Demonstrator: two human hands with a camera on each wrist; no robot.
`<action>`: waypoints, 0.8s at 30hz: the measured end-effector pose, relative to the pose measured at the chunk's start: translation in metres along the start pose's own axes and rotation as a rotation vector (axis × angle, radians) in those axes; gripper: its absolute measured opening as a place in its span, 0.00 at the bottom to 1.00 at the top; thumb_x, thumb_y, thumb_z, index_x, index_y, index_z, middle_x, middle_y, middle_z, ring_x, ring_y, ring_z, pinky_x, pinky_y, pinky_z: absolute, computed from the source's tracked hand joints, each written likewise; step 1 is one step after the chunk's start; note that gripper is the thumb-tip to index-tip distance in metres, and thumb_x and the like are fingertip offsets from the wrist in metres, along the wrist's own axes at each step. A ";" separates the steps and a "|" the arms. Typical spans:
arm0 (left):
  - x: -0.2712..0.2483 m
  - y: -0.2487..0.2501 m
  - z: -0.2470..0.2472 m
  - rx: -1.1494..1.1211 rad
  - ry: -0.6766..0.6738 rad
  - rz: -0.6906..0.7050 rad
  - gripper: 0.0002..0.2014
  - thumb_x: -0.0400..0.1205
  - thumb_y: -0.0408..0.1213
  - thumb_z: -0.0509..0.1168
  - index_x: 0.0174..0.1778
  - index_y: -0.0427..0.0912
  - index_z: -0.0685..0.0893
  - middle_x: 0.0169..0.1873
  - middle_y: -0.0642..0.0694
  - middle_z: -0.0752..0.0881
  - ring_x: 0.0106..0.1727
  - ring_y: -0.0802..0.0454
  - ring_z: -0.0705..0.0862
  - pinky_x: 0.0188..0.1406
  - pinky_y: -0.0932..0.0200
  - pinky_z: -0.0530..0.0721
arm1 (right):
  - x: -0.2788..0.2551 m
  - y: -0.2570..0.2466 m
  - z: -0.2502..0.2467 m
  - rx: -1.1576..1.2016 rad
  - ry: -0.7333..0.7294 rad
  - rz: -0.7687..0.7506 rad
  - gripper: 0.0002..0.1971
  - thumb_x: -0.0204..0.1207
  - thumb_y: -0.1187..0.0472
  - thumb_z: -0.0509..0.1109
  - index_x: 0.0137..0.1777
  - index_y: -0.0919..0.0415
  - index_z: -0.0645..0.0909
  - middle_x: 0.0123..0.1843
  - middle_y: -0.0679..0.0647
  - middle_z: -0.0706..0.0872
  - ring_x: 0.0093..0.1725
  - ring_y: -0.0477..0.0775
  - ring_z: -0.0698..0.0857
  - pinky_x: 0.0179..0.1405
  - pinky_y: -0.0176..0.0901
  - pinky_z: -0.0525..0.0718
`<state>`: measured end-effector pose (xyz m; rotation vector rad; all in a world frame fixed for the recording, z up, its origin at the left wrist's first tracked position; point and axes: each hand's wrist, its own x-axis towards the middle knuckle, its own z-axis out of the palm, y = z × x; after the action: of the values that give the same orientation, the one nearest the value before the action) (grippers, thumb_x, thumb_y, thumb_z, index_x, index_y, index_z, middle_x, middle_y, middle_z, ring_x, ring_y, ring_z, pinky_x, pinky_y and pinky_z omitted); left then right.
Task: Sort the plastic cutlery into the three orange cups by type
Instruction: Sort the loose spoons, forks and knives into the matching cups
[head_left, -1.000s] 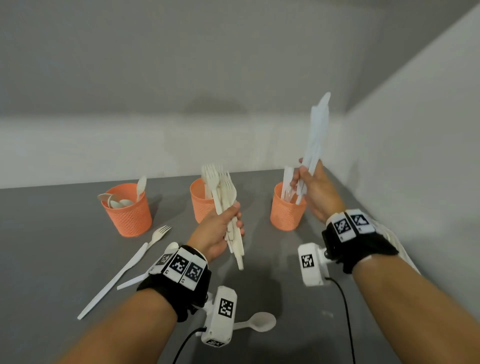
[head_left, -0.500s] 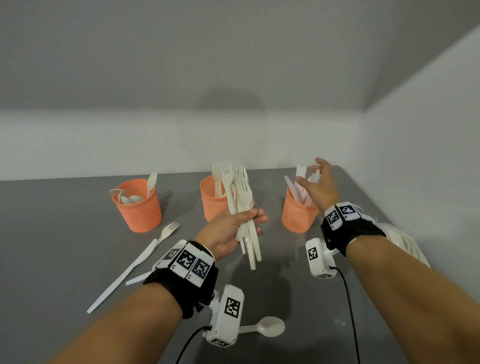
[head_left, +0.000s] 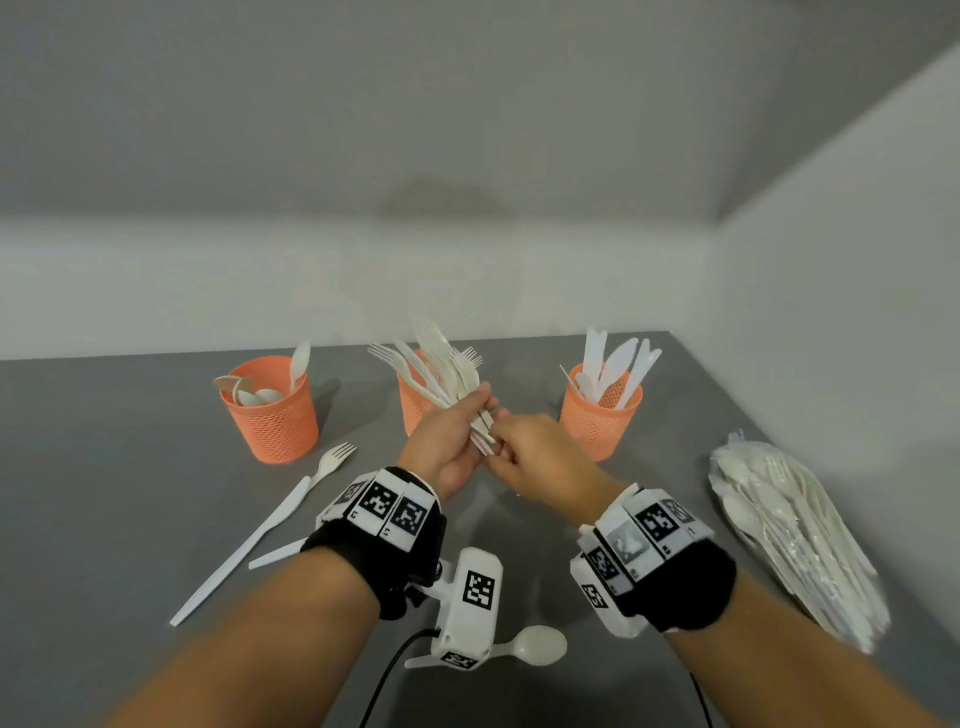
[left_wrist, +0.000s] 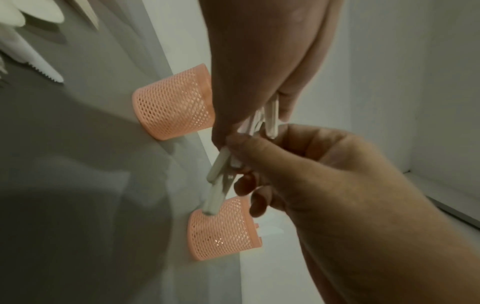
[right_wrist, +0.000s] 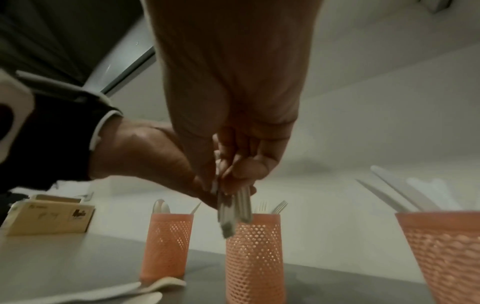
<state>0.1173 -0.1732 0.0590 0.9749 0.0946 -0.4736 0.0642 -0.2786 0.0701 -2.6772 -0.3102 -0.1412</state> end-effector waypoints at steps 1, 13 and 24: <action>-0.001 0.001 0.000 -0.003 -0.004 0.015 0.09 0.83 0.34 0.62 0.36 0.41 0.77 0.30 0.47 0.78 0.28 0.55 0.83 0.28 0.59 0.82 | -0.001 0.000 -0.001 0.065 -0.004 0.040 0.05 0.74 0.65 0.68 0.41 0.67 0.82 0.40 0.63 0.87 0.38 0.58 0.84 0.36 0.41 0.75; -0.001 0.004 -0.008 0.108 -0.024 0.170 0.04 0.84 0.31 0.60 0.45 0.44 0.76 0.25 0.51 0.72 0.25 0.58 0.73 0.36 0.58 0.76 | -0.013 0.009 -0.007 0.231 -0.153 0.152 0.08 0.73 0.60 0.72 0.46 0.55 0.75 0.30 0.44 0.77 0.29 0.39 0.75 0.31 0.32 0.72; 0.014 0.014 -0.024 -0.015 0.082 0.170 0.10 0.87 0.39 0.54 0.54 0.44 0.80 0.30 0.51 0.84 0.29 0.59 0.83 0.43 0.59 0.79 | -0.036 0.057 -0.038 -0.010 -0.255 0.283 0.18 0.72 0.68 0.71 0.30 0.47 0.69 0.31 0.46 0.76 0.33 0.47 0.74 0.29 0.25 0.67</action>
<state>0.1395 -0.1516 0.0520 0.9790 0.0885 -0.2766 0.0410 -0.3524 0.0756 -2.7158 -0.0046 0.2865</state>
